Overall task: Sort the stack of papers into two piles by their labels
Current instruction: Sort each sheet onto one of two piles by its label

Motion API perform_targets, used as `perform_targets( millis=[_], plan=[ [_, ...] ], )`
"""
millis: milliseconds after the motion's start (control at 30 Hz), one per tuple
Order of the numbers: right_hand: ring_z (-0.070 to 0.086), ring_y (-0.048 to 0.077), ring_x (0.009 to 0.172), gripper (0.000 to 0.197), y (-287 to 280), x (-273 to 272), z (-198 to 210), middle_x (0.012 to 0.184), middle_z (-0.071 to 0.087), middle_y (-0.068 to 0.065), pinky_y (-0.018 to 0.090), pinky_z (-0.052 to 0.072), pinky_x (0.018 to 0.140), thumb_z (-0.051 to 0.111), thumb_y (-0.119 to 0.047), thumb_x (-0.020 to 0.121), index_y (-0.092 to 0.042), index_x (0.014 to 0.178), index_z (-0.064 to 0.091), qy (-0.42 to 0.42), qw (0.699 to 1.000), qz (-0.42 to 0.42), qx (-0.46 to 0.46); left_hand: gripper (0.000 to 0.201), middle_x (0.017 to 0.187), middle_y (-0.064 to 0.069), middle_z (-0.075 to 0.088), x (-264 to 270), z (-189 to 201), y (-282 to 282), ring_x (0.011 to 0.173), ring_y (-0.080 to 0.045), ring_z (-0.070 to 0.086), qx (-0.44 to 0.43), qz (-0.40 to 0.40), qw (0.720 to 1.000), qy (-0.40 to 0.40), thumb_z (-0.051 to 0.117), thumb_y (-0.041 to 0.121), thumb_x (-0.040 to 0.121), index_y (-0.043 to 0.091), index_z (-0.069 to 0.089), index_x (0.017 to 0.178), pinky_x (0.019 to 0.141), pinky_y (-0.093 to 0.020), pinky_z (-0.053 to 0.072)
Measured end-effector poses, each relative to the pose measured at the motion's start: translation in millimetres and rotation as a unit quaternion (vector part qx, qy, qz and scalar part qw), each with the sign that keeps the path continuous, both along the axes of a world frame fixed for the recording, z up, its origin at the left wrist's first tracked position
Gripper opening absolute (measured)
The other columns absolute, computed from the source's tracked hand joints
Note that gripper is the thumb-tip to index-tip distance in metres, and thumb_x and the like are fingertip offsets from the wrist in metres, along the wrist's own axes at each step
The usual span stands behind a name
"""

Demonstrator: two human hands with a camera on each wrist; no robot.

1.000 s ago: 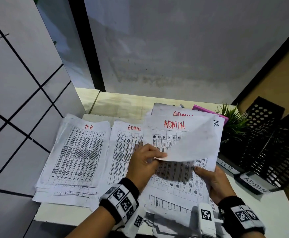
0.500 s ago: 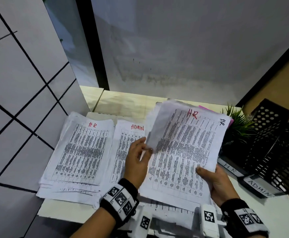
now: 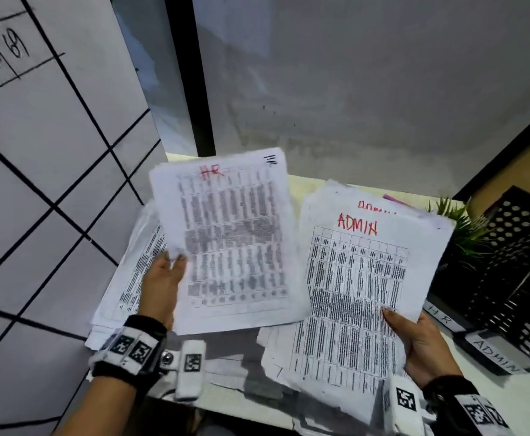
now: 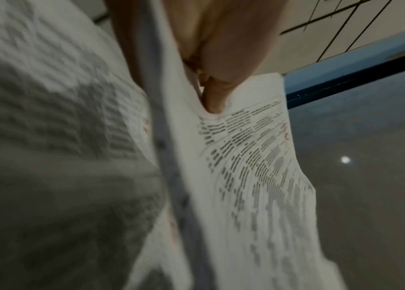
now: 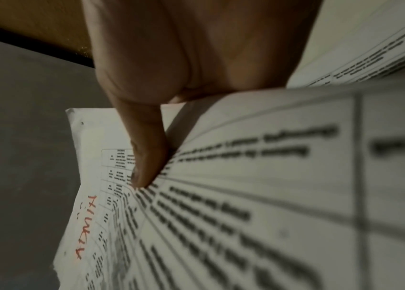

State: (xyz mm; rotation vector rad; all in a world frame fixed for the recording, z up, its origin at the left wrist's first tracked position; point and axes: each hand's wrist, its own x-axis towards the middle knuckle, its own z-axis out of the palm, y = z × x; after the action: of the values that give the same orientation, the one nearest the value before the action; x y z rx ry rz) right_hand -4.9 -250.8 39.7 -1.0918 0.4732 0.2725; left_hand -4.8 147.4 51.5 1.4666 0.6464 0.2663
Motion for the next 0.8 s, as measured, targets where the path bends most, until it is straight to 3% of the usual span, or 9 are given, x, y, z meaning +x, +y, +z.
perform_targets(
  millis=[133, 200, 267, 367, 467, 567, 667, 733, 800],
  plan=[
    [0.073, 0.028, 0.084, 0.051, -3, 0, 2, 0.104, 0.073, 0.019, 0.039, 0.059, 0.065, 0.061, -0.001, 0.077, 0.004, 0.127, 0.055, -0.002, 1.0, -0.007, -0.008, 0.022, 0.104, -0.014, 0.063, -7, -15, 59, 0.096, -0.027, 0.061, 0.16, 0.078, 0.981, 0.08, 0.063, 0.012, 0.091, 0.001, 0.057, 0.109, 0.077, -0.025, 0.044],
    [0.074, 0.027, 0.083, 0.05, -3, 0, 3, 0.101, 0.074, 0.017, 0.037, 0.059, 0.063, 0.06, -0.001, 0.078, 0.004, 0.127, 0.055, -0.007, 1.0, -0.008, -0.009, 0.025, 0.098, -0.016, 0.06, -9, -18, 80, 0.088, -0.027, 0.058, 0.206, 0.098, 0.969, 0.099, 0.066, 0.009, 0.088, 0.005, 0.048, 0.105, 0.062, -0.018, 0.046],
    [0.073, 0.029, 0.085, 0.051, -2, -1, 3, 0.104, 0.073, 0.02, 0.039, 0.06, 0.065, 0.061, -0.002, 0.077, 0.004, 0.127, 0.055, -0.009, 1.0, -0.002, -0.014, 0.024, 0.088, -0.017, 0.056, -8, -24, 98, 0.077, -0.028, 0.055, 0.271, 0.087, 0.95, 0.13, 0.066, 0.008, 0.086, 0.007, 0.045, 0.096, 0.058, -0.028, 0.044],
    [0.071, 0.034, 0.093, 0.053, 0, -1, 1, 0.112, 0.069, 0.024, 0.044, 0.06, 0.072, 0.062, -0.002, 0.076, 0.004, 0.127, 0.055, -0.001, 1.0, 0.005, -0.019, 0.012, 0.083, -0.018, 0.059, 1, -35, 121, 0.072, -0.032, 0.057, 0.347, 0.002, 0.921, 0.176, 0.065, 0.007, 0.086, 0.005, 0.054, 0.09, 0.065, -0.034, 0.044],
    [0.062, 0.045, 0.109, 0.058, 1, 1, 0, 0.12, 0.064, 0.028, 0.055, 0.053, 0.087, 0.071, -0.006, 0.071, 0.002, 0.127, 0.056, 0.0, 1.0, 0.015, -0.018, 0.019, 0.11, -0.023, 0.059, 16, -41, 132, 0.095, -0.036, 0.057, 0.407, -0.085, 0.887, 0.201, 0.065, 0.0, 0.083, -0.001, 0.063, 0.102, 0.084, -0.037, 0.043],
    [0.061, 0.045, 0.113, 0.088, 4, 1, 0, 0.12, 0.065, 0.026, 0.06, 0.047, 0.094, 0.093, -0.019, 0.049, 0.001, 0.127, 0.057, -0.008, 0.999, 0.025, -0.031, 0.031, 0.135, -0.023, 0.044, 26, -35, 115, 0.121, -0.04, 0.045, 0.475, -0.098, 0.858, 0.166, 0.066, 0.002, 0.083, -0.001, 0.062, 0.115, 0.105, -0.046, 0.037],
    [0.065, 0.042, 0.105, 0.073, 4, 2, 0, 0.118, 0.065, 0.027, 0.055, 0.054, 0.086, 0.085, -0.013, 0.06, 0.002, 0.126, 0.057, -0.014, 0.999, 0.03, -0.019, 0.029, 0.137, -0.011, 0.044, 29, -14, 53, 0.124, -0.029, 0.045, 0.428, -0.13, 0.891, 0.071, 0.066, 0.018, 0.088, 0.01, 0.061, 0.116, 0.105, -0.044, 0.038],
    [0.068, 0.04, 0.098, 0.056, 6, 4, 3, 0.115, 0.067, 0.028, 0.05, 0.058, 0.079, 0.069, -0.002, 0.071, 0.004, 0.125, 0.056, -0.016, 0.999, 0.028, -0.011, 0.027, 0.124, -0.004, 0.055, 25, 5, -2, 0.11, -0.022, 0.056, 0.285, -0.188, 0.939, 0.036, 0.066, 0.026, 0.088, 0.018, 0.059, 0.113, 0.09, -0.042, 0.05],
    [0.07, 0.038, 0.092, 0.055, 9, 5, 7, 0.111, 0.068, 0.028, 0.047, 0.06, 0.075, 0.068, -0.002, 0.069, 0.005, 0.122, 0.057, -0.019, 0.999, 0.032, -0.015, 0.027, 0.107, 0.0, 0.064, 21, 18, -51, 0.093, -0.019, 0.064, 0.134, -0.215, 0.967, 0.028, 0.071, 0.028, 0.084, 0.019, 0.06, 0.107, 0.073, -0.04, 0.058]
  ],
)
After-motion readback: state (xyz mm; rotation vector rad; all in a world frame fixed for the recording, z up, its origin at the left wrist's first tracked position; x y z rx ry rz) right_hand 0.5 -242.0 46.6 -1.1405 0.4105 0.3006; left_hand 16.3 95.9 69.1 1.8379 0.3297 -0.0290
